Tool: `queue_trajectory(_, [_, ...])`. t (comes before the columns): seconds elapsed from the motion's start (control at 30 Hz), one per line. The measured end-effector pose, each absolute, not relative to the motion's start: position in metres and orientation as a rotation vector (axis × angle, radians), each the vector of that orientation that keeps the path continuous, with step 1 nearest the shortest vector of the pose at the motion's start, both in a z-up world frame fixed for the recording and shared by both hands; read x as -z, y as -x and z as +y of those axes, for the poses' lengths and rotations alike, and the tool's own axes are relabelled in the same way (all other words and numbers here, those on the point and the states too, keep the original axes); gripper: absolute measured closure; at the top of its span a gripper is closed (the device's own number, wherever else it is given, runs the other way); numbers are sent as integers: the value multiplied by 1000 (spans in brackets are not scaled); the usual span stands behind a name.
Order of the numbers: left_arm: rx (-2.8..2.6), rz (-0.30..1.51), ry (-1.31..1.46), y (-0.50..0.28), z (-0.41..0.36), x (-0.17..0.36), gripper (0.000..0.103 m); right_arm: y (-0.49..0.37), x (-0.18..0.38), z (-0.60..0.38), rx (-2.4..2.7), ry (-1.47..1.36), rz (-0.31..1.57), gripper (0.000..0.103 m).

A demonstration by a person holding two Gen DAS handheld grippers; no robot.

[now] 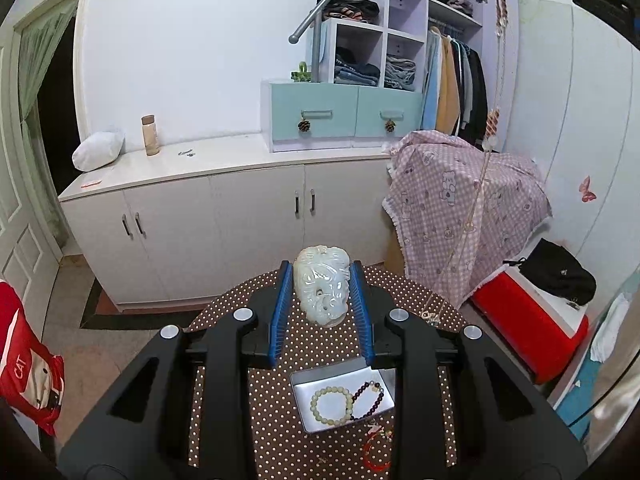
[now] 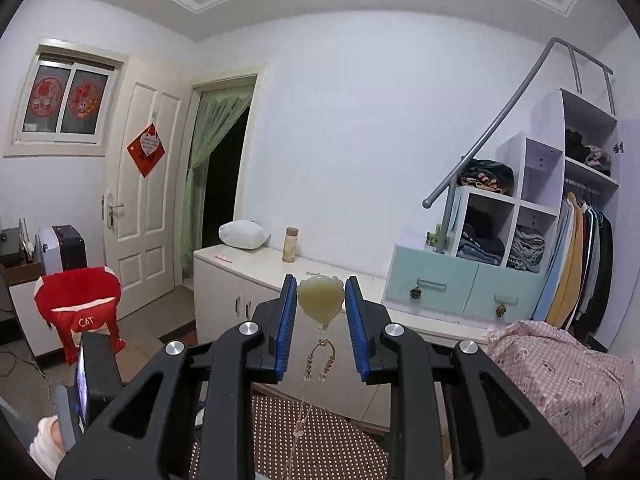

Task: Organize jewelry
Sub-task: 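Raise both held pendants above the box, then lower both pendants into the gray box and open both tools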

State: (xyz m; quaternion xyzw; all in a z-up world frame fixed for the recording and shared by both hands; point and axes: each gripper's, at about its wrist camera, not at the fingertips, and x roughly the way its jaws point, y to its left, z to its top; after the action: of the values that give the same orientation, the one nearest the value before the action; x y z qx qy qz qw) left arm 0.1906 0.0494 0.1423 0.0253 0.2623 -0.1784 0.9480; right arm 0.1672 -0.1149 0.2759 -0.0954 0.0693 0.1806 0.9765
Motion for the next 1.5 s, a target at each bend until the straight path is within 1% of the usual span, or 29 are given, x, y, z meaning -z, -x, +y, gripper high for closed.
queue_trajectory(0.27, [365,541,-48,-205,51,-151,74,-181,-303,-107,-352,202,123,80])
queue_trajectory(0.43, [372,540,-30,-213,52,-154,74,-182,-306,-104,-356,203,108,80])
queue_trajectory(0.8, [407,557,-20,-214,50,-141,74,-191,-269,-97,-421,198,171,80])
queue_trajectory(1.1, [414,614,-21,-209,47,-113,74,-186,-237,-89,-469,191,239,80])
queue_trajectory(1.2, [407,635,-17,-210,50,-110,74,-180,-250,-87,-456,199,224,80])
queue_trajectory(1.4, [393,608,-17,-202,55,-124,74,-170,-309,-90,-397,176,151,80])
queue_trajectory(1.5, [390,599,-14,-201,57,-131,74,-169,-328,-93,-362,174,136,80])
